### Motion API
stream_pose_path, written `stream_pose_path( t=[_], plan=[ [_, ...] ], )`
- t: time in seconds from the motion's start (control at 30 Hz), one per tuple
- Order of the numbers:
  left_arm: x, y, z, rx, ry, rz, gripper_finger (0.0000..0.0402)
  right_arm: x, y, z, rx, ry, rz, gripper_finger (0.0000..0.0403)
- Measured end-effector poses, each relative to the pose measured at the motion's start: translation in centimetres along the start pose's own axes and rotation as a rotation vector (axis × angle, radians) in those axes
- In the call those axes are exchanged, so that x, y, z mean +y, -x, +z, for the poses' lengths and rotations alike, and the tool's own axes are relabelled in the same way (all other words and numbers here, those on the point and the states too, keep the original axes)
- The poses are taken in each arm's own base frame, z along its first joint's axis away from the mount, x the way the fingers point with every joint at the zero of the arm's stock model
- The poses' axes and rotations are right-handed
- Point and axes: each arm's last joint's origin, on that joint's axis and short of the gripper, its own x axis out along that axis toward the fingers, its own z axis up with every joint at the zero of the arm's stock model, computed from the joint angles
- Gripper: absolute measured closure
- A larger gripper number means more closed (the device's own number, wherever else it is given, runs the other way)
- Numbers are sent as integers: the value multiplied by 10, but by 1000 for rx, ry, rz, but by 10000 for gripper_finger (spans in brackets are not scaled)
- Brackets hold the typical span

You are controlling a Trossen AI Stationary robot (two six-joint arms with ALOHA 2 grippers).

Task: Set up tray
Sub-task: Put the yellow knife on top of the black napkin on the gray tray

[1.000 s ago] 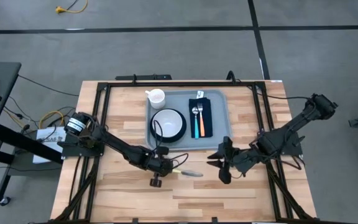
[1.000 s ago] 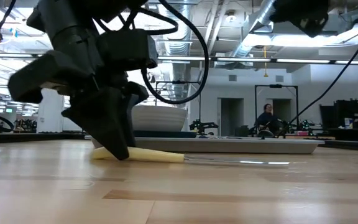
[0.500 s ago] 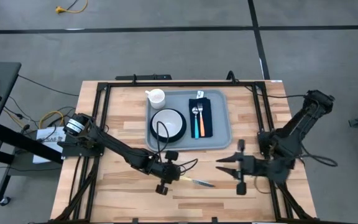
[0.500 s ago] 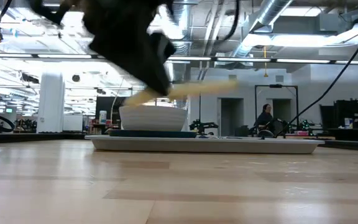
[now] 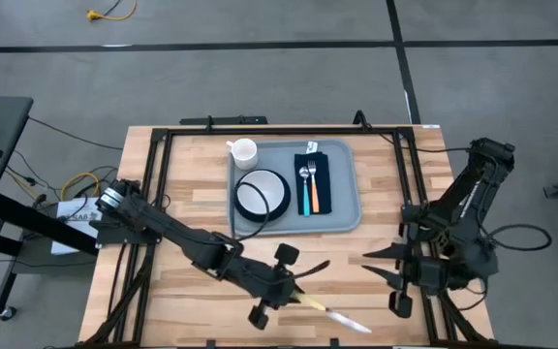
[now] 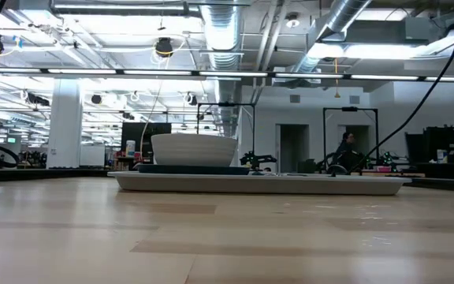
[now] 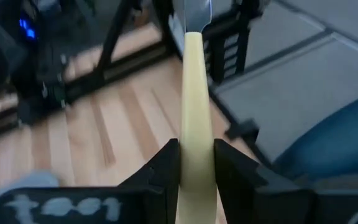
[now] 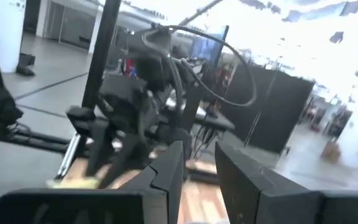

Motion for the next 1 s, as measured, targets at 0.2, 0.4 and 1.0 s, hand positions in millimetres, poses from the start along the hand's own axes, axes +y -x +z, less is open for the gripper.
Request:
stream_pose_path(
  t=[0.2, 0.4, 1.0],
  plan=[
    [-4, 33, 43, -88, -4, -8, 332, -12, 1, 16, -98, 70, -47, 317],
    [-5, 60, 69, -135, -34, 23, 331, -25, 2, 28, -226, 118, -86, 317],
    [43, 122, 113, -290, 13, 178, 331, -44, -59, 4, -346, 107, -11, 317]
  ],
)
